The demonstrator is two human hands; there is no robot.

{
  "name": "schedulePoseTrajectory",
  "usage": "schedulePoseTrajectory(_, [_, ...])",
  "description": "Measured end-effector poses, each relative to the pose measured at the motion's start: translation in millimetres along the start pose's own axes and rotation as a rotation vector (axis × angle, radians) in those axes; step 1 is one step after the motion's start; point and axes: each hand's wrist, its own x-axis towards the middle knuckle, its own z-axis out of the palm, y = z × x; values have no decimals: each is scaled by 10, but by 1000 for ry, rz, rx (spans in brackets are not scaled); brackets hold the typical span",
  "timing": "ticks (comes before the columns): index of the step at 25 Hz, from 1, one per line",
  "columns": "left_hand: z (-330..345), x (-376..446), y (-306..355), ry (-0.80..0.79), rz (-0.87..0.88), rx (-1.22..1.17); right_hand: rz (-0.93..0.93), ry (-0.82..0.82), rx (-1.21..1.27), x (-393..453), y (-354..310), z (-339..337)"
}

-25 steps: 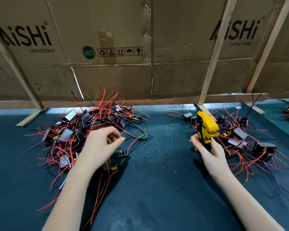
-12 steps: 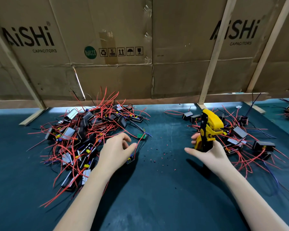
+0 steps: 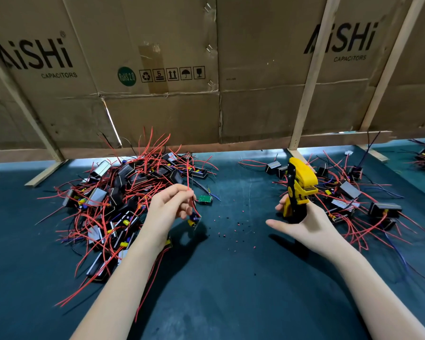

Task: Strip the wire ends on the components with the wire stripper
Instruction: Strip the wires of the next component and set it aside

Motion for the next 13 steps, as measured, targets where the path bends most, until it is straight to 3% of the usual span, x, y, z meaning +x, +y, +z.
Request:
schedulePoseTrajectory(4, [-18, -40, 16, -35, 18, 47, -68, 74, -69, -32, -29, 30])
schedulePoseTrajectory(9, [-3, -78, 18, -99, 18, 156, -111, -8, -116, -60, -25, -6])
schedulePoseTrajectory(13, [15, -82, 11, -170, -87, 14, -86, -12, -67, -65, -2, -23])
